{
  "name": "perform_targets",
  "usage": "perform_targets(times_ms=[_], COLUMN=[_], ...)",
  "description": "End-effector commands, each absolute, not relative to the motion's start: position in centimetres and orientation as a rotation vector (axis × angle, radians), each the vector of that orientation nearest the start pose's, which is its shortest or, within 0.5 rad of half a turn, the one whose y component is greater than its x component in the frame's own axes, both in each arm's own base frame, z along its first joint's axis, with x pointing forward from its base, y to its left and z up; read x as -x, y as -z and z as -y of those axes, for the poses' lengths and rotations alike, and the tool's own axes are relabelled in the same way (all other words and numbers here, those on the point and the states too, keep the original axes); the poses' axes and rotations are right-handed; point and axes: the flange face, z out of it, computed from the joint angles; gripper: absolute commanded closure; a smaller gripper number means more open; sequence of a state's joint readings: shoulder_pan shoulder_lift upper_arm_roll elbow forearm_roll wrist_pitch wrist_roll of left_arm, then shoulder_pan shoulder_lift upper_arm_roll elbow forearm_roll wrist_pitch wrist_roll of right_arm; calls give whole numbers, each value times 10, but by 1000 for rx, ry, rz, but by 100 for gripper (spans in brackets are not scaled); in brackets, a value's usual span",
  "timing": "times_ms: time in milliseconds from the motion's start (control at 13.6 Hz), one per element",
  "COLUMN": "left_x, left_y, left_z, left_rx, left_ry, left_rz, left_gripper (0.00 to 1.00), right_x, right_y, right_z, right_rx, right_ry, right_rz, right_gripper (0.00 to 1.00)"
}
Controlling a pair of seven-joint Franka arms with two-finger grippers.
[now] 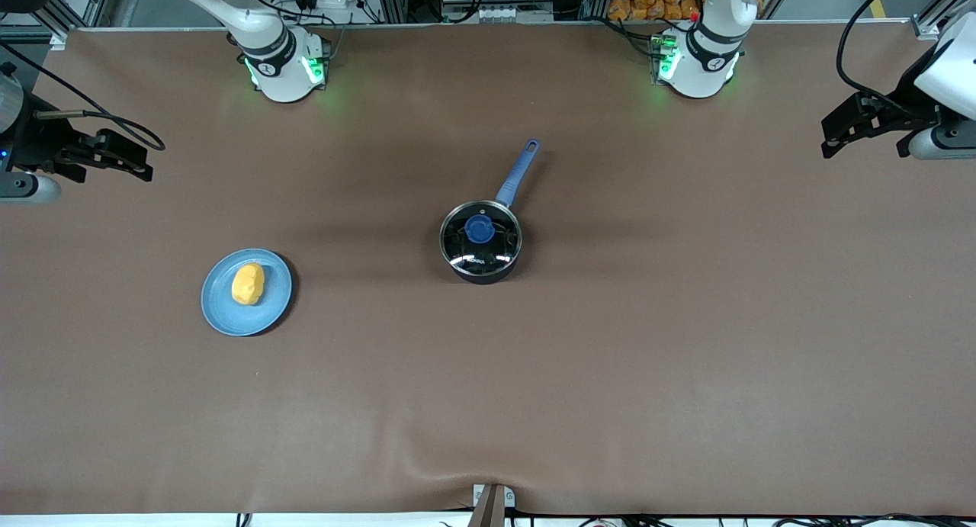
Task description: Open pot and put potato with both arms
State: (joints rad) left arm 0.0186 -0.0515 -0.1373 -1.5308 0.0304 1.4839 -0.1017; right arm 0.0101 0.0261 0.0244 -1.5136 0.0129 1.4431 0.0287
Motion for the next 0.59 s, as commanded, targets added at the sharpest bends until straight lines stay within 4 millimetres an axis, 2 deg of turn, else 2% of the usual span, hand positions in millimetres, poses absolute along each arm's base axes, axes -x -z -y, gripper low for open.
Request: perform_targets(times_ms=[0,516], left_x=[-524,-524], left_y=[-668,-674], left_z=[59,58], left_rx=[3117,3117], left_ry=[3,25], left_rz=[-33,-35], left_gripper=[0,0], right_x=[-540,-539], right_y=[-629,-629], right_z=[-16,-14], right_rx=[3115,3115], right_ry=[-149,-158], right_rz=[25,20], right_gripper=[0,0])
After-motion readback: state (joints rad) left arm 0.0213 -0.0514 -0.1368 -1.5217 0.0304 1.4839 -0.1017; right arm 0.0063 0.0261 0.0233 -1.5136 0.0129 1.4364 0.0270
